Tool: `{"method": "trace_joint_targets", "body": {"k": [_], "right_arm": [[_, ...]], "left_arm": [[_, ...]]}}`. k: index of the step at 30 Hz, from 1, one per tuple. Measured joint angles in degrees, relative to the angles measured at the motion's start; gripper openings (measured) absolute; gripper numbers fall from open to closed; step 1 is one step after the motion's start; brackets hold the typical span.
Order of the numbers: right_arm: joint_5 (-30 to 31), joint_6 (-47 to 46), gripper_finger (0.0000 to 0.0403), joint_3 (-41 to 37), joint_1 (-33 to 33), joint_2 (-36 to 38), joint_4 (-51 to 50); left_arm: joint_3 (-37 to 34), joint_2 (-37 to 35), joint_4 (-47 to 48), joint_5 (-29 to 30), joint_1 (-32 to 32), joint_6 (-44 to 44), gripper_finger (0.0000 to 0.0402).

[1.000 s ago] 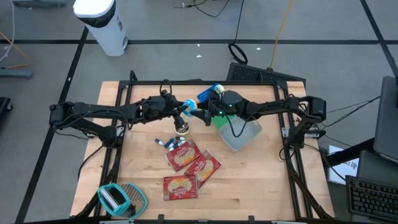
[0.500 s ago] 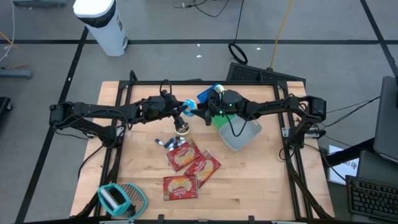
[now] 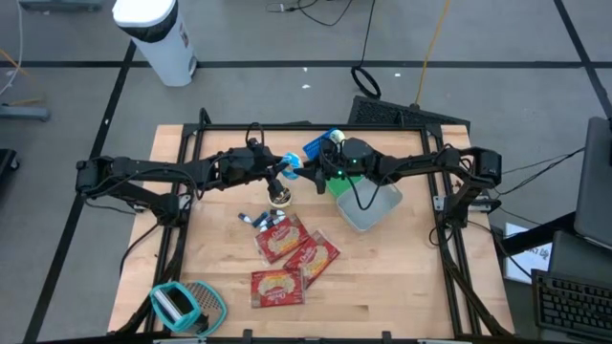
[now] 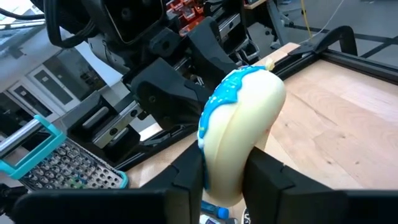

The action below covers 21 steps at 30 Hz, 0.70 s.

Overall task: Pick & Place Food Item
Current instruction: Put the blue donut into the blue bin

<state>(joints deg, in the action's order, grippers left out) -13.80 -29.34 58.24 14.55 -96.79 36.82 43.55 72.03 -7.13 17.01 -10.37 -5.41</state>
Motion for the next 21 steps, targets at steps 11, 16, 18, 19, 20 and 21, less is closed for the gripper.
{"method": "trace_joint_targets", "body": {"k": [11, 16, 18, 19, 20, 21], "right_arm": [[-0.7, 0.2, 0.0044, 0.0, -0.1, 0.1, -1.8], [-4.1, 0.0, 0.0043, 0.0, 0.4, 0.2, -6.5], [-8.1, -1.2, 0.0043, 0.1, 1.2, 0.6, -7.9], [-10.2, -2.3, 0.0043, 0.0, 1.8, 1.2, -9.7], [-11.9, -3.4, 0.0043, -0.2, 2.4, 1.6, -11.0], [-12.9, -4.1, 0.0043, -0.2, 2.9, 2.0, -11.8]], "left_arm": [[0.7, 0.0, 1.1, -5.9, -0.1, 1.1, 0.0202], [1.6, -1.8, 1.3, -6.2, 0.0, 4.9, 0.0274], [1.7, -1.7, 1.5, -5.3, 0.0, 5.7, 0.0293], [1.7, -1.7, 1.3, -5.0, 0.0, 5.5, 0.0301], [1.8, -1.7, 1.0, -4.9, -0.1, 5.4, 0.0308], [1.9, -1.8, 0.9, -4.8, -0.1, 5.3, 0.0314]]}}
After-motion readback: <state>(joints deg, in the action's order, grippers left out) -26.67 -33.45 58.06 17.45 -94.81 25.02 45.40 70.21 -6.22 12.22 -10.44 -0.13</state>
